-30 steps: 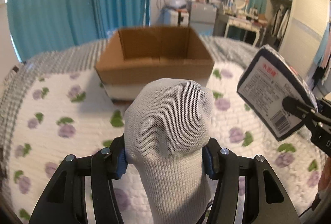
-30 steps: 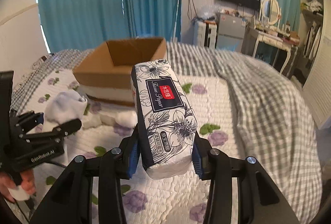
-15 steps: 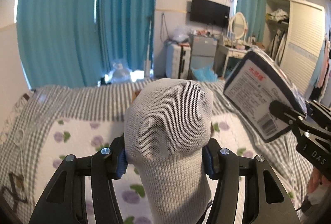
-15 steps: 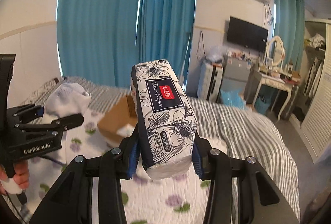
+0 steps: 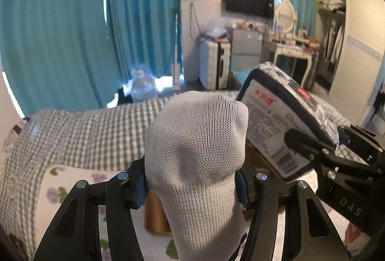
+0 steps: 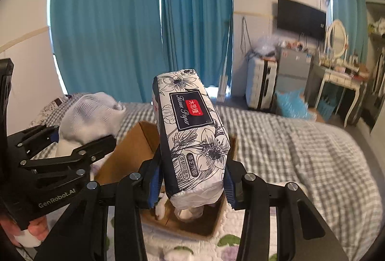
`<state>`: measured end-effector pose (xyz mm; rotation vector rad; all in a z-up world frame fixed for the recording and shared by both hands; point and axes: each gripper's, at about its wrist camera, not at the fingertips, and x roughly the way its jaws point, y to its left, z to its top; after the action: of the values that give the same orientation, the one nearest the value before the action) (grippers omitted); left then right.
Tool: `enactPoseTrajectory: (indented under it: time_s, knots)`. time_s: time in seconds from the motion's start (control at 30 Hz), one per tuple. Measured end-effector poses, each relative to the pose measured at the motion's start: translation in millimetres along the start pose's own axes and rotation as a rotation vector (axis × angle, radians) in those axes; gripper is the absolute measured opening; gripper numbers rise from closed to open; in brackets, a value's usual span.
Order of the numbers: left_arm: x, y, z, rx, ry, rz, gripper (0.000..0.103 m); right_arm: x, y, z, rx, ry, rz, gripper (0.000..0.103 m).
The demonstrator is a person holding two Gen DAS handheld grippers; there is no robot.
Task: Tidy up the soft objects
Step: 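Place the tissue-paper pack and white sock into the box, releasing both, then grasp the white cotton pad with the right gripper while the left gripper grasps the white sock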
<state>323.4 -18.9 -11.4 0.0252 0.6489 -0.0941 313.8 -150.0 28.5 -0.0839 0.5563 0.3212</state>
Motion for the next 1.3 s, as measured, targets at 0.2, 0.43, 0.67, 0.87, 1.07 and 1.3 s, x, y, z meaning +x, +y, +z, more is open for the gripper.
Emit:
enactPoseTrajectory:
  time_s: [0.2,0.43,0.67,0.87,1.07,1.3]
  knots:
    - [41,0,-10,0.027,0.03,-0.098,0.059,44,-18,-12,0.022,0.038,0.036,0.046]
    - [38,3,-9,0.033,-0.005,-0.025,0.078,44,-44,-12,0.082,0.029,0.074,0.074]
    - [-15,3,7,0.027,-0.037,0.006,0.078,-24,-39,10,0.07,-0.035,0.025,0.077]
    - [-124,-2,36,0.023,-0.182,0.017,0.078,-135,-17,42,0.03,-0.144,-0.022,0.082]
    - [-222,0,41,0.034,-0.303,0.028,0.09,-232,8,53,-0.06,-0.223,-0.068,0.089]
    - [-251,11,15,0.017,-0.281,0.005,0.09,-269,19,32,-0.087,-0.194,-0.105,0.099]
